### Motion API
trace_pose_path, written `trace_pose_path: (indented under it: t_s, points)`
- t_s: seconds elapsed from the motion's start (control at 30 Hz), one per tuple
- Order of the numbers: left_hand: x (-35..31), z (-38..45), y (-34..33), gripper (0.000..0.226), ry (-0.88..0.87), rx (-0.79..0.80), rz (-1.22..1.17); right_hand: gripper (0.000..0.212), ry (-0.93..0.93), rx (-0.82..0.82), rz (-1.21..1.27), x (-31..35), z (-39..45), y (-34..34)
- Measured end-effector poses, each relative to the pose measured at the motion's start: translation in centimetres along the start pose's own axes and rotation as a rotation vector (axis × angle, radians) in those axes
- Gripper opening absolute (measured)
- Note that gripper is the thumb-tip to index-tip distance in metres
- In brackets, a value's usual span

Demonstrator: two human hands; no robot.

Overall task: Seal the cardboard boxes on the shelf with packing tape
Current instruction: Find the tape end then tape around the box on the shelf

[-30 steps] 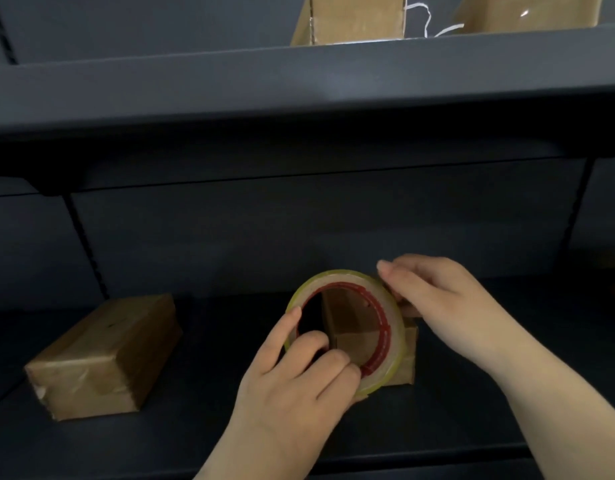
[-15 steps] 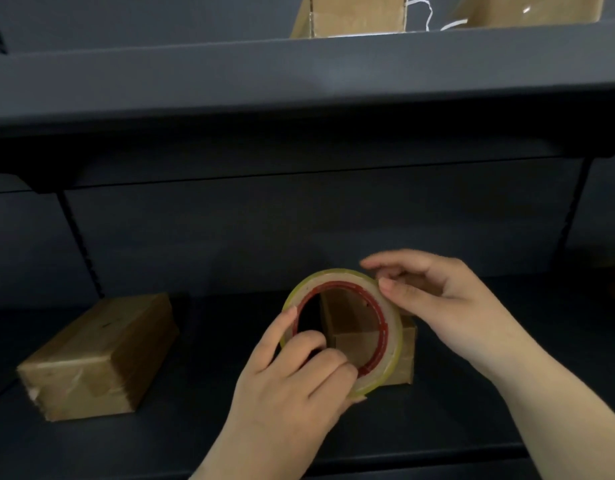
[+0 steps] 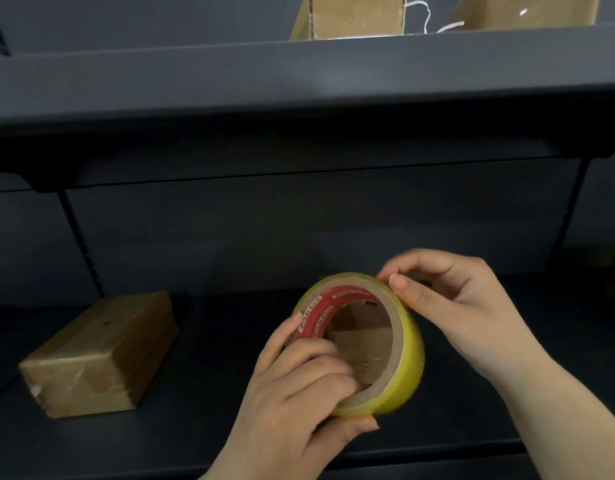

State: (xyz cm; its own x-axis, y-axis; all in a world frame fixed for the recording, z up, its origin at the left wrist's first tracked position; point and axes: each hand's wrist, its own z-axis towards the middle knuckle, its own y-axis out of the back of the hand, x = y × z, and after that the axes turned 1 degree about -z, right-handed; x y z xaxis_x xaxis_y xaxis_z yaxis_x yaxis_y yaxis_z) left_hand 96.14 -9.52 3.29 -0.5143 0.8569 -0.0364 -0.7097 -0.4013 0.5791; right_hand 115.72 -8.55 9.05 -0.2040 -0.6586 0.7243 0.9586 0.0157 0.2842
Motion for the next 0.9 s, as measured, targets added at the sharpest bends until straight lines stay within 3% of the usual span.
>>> trace_pose_path:
  t_s: [0.1,0.4,0.47,0.6,0.77,0.9]
  points:
    - [-0.3,-0.3,-0.1,0.030,0.077,-0.004,-0.157,0.008,-0.049,0.026,-0.058,-0.2,0.1,-0.3]
    - [-0.5,-1.2,-0.3,0.011,0.144,0.029,-0.242,0.011,-0.103,0.095,0.033,-0.1,0.2,-0.7]
    - [-0.5,-1.3,-0.2,0.014,0.185,0.023,-0.302,0.009,-0.065,0.103,0.066,0.1,0.3,-0.6]
    - [-0.5,-1.3,0.4,0.021,0.258,0.012,-0.456,0.026,0.012,0.150,0.062,0.3,0.1,-0.3]
    - [-0.5,-1.3,1.0,0.017,0.290,0.006,-0.553,0.020,0.032,0.122,0.088,0.7,0.2,-0.1]
    - [-0.6,-1.4,1.0,0.014,0.307,0.026,-0.609,0.021,-0.061,0.120,0.086,1.1,0.4,0.0]
